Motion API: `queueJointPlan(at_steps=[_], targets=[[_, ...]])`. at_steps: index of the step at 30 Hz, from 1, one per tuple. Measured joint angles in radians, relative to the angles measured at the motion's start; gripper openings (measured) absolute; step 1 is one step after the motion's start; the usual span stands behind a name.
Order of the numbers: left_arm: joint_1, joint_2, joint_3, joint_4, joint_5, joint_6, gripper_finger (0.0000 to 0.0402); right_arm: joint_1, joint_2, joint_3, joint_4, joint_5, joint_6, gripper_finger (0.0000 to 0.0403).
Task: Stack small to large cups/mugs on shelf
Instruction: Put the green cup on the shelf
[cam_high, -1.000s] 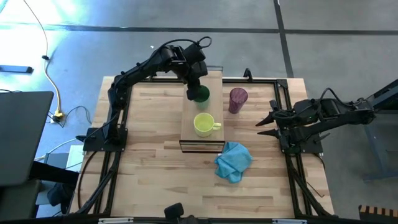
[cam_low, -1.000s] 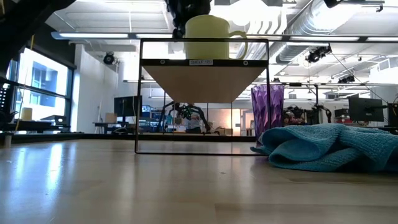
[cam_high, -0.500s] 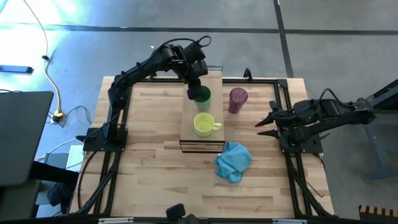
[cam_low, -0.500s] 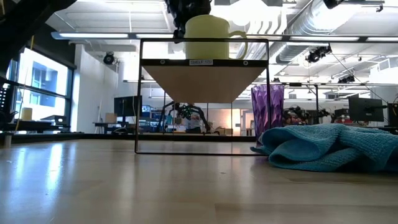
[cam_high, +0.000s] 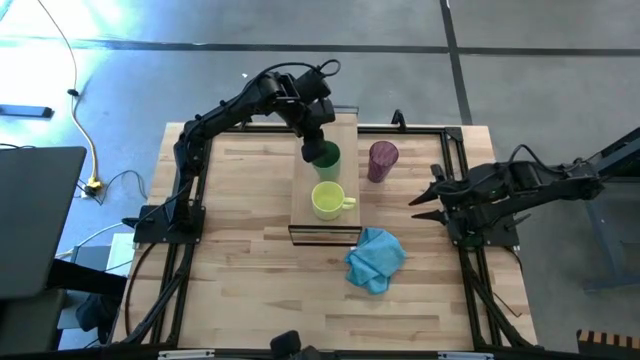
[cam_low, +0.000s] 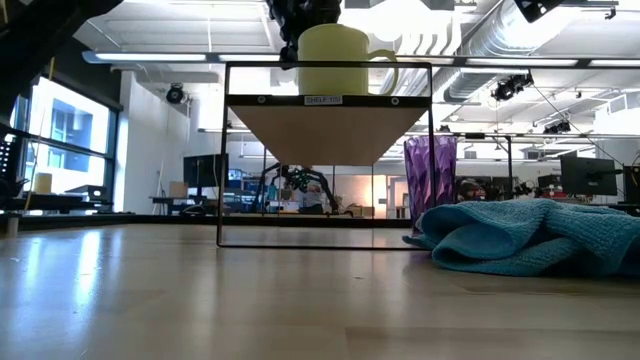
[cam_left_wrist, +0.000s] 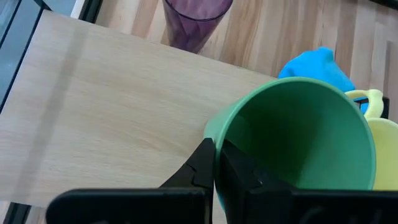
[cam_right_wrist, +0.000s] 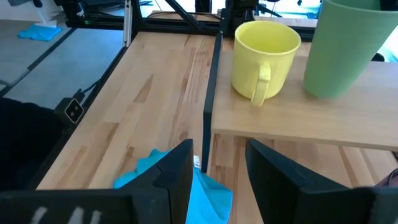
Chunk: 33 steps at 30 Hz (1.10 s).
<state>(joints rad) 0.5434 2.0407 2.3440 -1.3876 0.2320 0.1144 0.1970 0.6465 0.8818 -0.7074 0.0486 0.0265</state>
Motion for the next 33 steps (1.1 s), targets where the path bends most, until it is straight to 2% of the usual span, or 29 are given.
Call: queueJointPlan(at_steps=[33], targets=[[-0.009, 0.019, 0.0, -0.024, -0.007, 0.008, 0.0, 0.0, -0.001, 0.0, 0.005, 0.0, 0.019, 0.0139]])
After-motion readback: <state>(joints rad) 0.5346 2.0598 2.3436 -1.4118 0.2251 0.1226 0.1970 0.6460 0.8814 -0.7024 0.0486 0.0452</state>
